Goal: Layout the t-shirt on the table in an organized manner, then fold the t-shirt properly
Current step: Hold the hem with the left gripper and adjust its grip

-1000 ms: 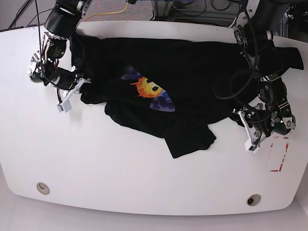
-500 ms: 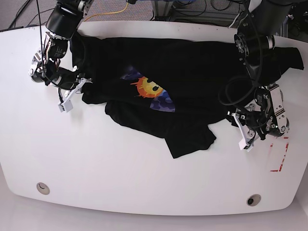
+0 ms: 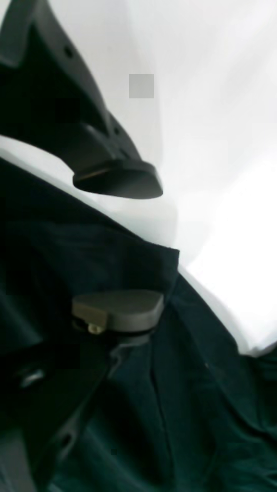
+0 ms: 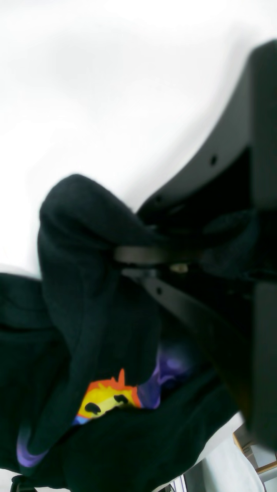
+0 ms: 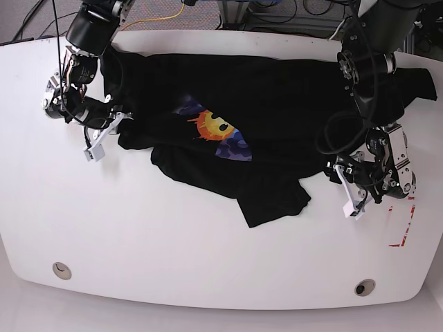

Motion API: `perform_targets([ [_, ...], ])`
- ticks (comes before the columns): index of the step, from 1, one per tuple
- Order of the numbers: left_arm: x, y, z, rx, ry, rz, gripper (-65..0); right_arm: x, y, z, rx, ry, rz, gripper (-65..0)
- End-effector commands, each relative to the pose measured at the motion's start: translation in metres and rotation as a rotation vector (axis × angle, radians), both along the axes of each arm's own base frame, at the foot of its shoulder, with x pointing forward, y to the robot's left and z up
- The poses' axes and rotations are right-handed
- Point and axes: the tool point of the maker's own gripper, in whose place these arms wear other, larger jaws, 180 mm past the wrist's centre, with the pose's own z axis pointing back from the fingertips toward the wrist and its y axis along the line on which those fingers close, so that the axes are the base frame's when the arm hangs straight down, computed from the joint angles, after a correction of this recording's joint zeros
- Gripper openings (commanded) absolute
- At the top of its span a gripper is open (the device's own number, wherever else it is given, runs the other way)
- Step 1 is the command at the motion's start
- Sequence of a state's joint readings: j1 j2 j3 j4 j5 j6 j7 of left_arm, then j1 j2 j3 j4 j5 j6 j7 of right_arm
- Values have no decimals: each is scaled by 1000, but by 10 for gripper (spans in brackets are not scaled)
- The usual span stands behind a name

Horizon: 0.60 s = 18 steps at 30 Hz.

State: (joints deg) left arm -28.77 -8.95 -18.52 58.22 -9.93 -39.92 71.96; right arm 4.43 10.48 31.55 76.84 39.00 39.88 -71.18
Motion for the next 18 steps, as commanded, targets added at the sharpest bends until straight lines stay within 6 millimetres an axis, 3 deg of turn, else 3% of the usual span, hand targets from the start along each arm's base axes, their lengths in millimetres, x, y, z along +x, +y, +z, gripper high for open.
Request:
perform_targets([
  [1,16,3,18,0,-56,3,-293,13,-6,15,-7,-56,-8,-650],
  [11,11,-7,14,-7,-25,-14,-339,16,-6,17,-7,-64,-8,-650],
  [18,9,-6,13,-2,-11,-17,-338,18,-6,19,-7,-69,-8,-650],
])
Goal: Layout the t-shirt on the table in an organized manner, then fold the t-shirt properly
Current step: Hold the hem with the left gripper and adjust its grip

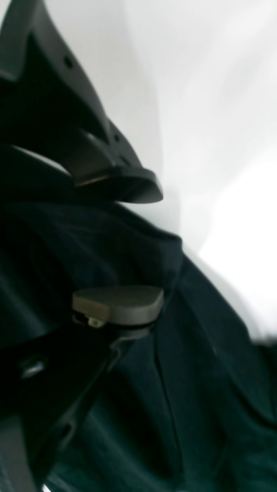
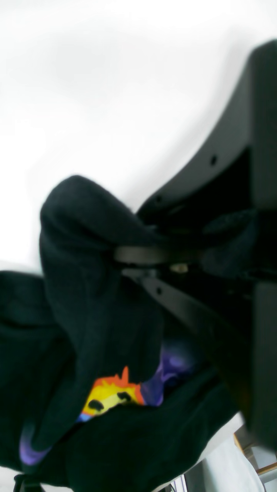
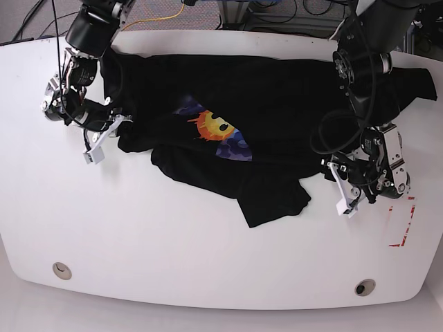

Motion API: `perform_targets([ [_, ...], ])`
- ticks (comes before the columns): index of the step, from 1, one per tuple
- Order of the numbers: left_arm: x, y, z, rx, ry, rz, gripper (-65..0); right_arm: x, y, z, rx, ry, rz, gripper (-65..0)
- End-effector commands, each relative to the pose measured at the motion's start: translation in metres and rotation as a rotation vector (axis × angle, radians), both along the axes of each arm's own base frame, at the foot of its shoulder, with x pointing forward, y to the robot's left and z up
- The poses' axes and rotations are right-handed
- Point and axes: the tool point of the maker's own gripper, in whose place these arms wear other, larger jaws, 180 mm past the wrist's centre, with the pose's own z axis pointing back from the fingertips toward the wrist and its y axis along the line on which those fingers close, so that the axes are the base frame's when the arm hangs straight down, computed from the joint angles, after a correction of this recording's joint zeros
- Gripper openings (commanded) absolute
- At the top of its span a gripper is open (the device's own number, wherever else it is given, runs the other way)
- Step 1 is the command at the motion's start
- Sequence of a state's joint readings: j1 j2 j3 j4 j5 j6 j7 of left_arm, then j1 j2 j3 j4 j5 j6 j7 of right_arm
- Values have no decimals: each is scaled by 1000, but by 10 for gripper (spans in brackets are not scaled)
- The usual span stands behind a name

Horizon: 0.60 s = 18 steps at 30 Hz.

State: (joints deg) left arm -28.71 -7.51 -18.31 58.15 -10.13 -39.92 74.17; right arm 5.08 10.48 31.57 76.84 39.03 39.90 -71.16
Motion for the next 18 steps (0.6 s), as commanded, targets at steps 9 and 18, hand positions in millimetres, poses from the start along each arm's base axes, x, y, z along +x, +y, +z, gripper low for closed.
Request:
perform_targets([
  [9,13,7,17,12,-39,4,-338,13,-6,16,-2,-60,-8,-650],
  [18,9,1,14,10,-17,-8,-339,14,-6,16,-2,-61,-8,-650],
])
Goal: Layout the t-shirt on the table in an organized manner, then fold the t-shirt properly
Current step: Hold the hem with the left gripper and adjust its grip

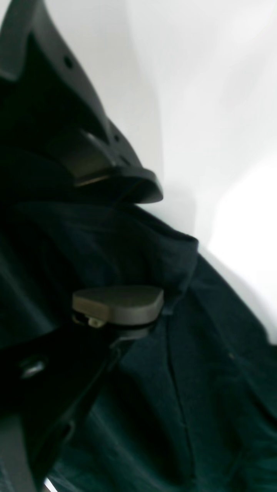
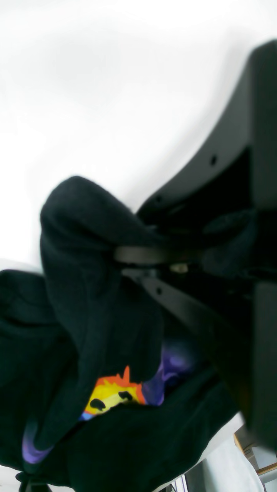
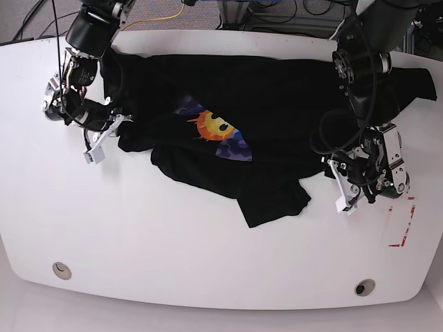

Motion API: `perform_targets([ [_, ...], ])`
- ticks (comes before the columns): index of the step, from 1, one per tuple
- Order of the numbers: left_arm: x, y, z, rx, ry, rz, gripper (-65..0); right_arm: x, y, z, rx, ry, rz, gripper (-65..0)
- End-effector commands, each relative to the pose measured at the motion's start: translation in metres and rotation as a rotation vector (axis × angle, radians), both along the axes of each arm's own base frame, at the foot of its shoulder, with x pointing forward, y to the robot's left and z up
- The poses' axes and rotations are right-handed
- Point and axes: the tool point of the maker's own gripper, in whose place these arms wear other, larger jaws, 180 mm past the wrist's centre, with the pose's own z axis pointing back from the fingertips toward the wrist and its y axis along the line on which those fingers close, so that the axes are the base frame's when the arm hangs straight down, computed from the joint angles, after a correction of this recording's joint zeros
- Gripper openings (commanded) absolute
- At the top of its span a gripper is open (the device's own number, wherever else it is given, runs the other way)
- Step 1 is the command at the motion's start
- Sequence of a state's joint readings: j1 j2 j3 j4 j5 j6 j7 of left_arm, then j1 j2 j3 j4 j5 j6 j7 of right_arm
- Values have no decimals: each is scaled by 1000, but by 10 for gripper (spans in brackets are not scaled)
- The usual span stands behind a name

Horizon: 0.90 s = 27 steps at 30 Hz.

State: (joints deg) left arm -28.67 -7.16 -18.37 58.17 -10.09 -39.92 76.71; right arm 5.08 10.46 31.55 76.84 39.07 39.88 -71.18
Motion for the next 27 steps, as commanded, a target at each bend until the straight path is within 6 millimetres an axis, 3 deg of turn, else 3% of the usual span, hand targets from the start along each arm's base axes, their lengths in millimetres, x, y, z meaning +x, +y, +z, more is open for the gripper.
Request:
perform_targets([
  [1,15,2,16,-1,-53,2,-339,14,-6,16,-3,-61,-8,-650],
  [6,11,-1,12,9,-41,-15,-347,14,-6,16,-3,-61,-8,-650],
  [13,10,-6,10,27,-33,-47,-451,14,-6,16,-3,-61,-8,-650],
  [25,10,-6,10,27,-33,-47,-465,14,-6,16,-3,-61,-8,-650],
  [27,10,-5,10,28,-33,-46,-501,14,-6,16,-3,-61,-8,-650],
])
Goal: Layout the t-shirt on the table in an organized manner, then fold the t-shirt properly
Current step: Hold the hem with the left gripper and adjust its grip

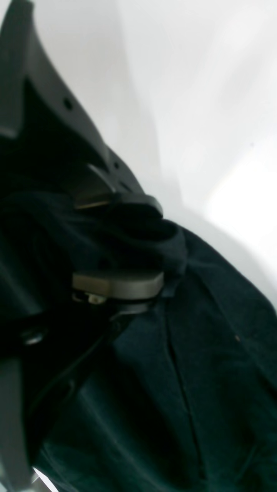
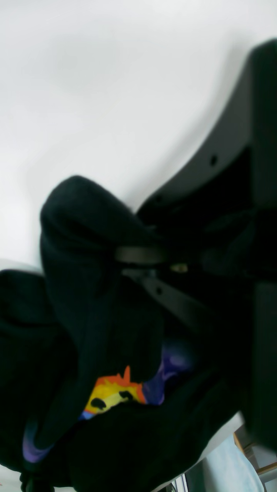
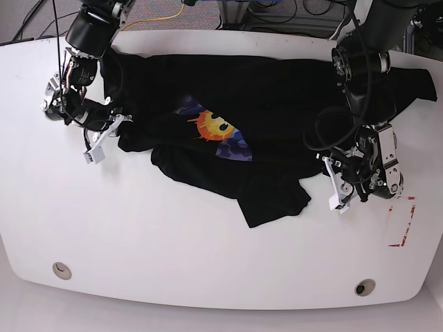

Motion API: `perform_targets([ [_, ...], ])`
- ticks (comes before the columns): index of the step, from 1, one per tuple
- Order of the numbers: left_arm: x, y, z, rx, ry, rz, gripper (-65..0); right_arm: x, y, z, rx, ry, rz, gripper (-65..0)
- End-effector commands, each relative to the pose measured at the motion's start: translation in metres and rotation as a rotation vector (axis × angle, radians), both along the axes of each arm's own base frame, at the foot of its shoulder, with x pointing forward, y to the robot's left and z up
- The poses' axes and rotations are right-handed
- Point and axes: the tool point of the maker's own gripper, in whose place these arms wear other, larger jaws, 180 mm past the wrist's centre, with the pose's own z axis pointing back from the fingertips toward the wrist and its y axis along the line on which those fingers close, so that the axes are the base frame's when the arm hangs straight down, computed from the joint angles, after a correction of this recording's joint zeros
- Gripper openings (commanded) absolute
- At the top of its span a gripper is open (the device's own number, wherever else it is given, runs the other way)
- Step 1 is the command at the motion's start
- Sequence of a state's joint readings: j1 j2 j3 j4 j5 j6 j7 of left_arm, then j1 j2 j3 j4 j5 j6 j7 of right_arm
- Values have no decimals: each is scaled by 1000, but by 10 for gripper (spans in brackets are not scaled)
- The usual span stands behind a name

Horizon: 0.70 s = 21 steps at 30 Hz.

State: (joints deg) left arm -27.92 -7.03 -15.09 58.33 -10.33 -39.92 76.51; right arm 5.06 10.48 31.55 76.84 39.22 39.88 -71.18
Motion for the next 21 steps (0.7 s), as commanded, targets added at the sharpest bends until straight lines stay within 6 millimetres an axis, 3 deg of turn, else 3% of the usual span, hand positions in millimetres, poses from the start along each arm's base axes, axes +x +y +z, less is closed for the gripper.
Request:
perform_targets([
  [1,14,5,15,7,-48,4,-519,14,-6,16,-5,-60,-8,-650],
  [9,16,7,18,12,-61,6,-582,14,-6,16,-5,-60,-8,-650],
  [21,32,18,68,154,-239,-56,-597,14,-6,16,-5,-60,-8,-650],
])
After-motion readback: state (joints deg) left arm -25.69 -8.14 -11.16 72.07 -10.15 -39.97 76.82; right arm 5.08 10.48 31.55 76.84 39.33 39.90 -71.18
